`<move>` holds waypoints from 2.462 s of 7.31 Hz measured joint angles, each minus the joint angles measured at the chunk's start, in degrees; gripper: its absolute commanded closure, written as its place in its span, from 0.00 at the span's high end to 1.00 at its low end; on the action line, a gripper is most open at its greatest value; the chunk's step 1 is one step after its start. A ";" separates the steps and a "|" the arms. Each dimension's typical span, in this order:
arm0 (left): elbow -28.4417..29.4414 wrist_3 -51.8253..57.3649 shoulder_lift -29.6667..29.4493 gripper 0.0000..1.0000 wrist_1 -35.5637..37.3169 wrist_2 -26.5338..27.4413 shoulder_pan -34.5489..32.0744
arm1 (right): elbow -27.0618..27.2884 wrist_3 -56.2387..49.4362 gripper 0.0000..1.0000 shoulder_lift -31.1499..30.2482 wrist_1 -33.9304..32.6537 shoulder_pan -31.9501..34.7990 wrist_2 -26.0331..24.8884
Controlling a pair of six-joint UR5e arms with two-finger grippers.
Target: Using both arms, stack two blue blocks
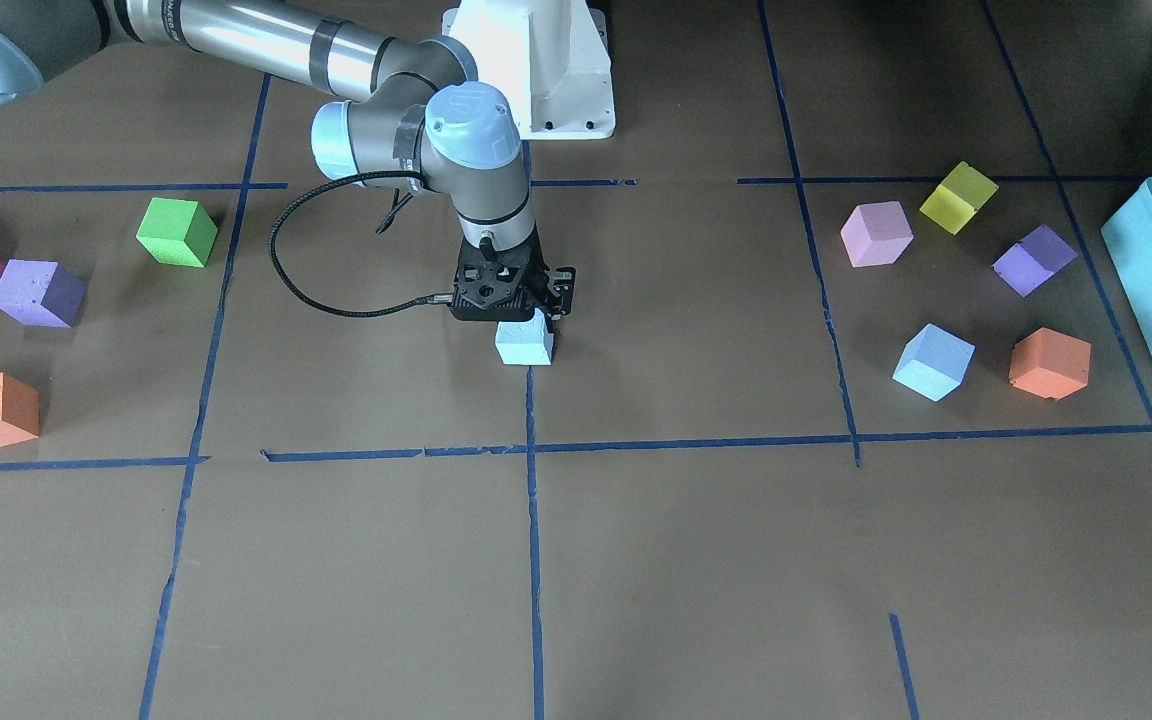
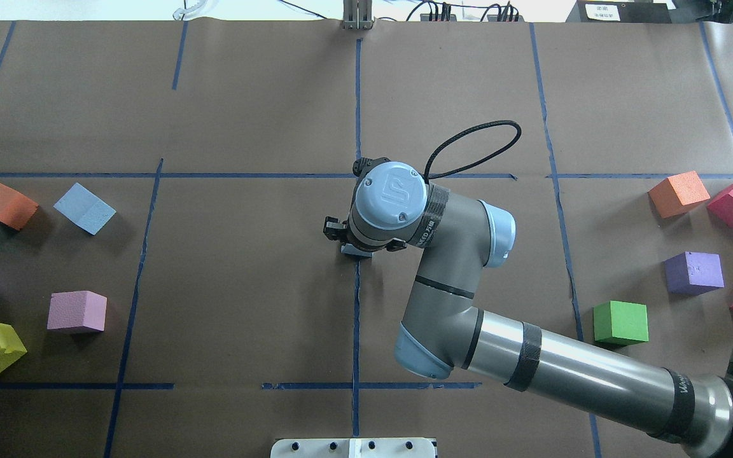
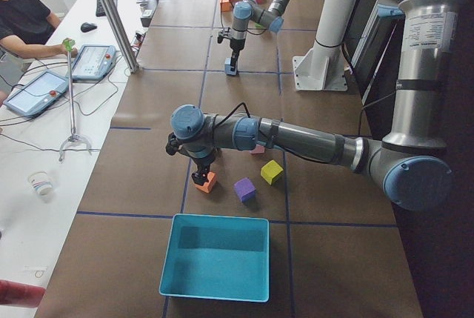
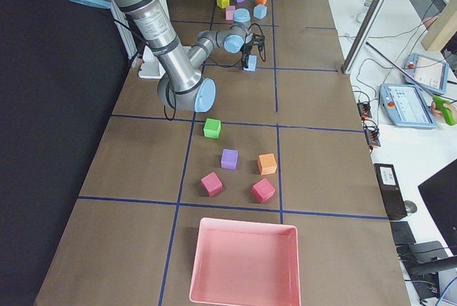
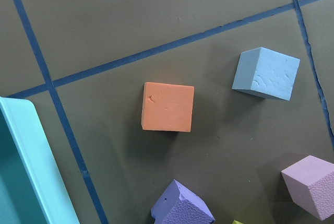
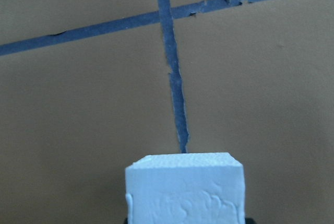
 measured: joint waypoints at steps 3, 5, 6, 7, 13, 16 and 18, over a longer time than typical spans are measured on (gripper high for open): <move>0.83 -6.15 -0.55 1.00 -4.86 0.13 2.85 | 12.89 -0.26 1.00 -4.17 -2.31 5.24 4.98; 3.67 -14.19 -5.08 1.00 -8.19 0.48 6.84 | 25.80 -1.19 1.00 -13.69 -2.74 12.11 11.12; 5.39 -16.74 -7.81 1.00 -8.63 1.72 9.10 | 28.94 -2.27 1.00 -17.52 -2.62 14.28 13.08; 6.57 -20.71 -9.94 0.99 -9.17 4.19 11.22 | 30.35 -3.90 1.00 -20.29 -2.54 15.40 13.93; 9.84 -24.40 -10.59 0.99 -28.88 15.96 23.76 | 29.19 -6.78 1.00 -23.41 -2.40 15.14 12.43; 10.01 -23.99 -9.86 0.99 -29.15 16.31 26.76 | 28.86 -6.79 1.00 -23.39 -2.39 14.42 11.65; 10.66 -24.09 -9.76 0.99 -29.16 16.64 28.27 | 28.84 -6.79 1.00 -23.33 -2.39 14.34 11.56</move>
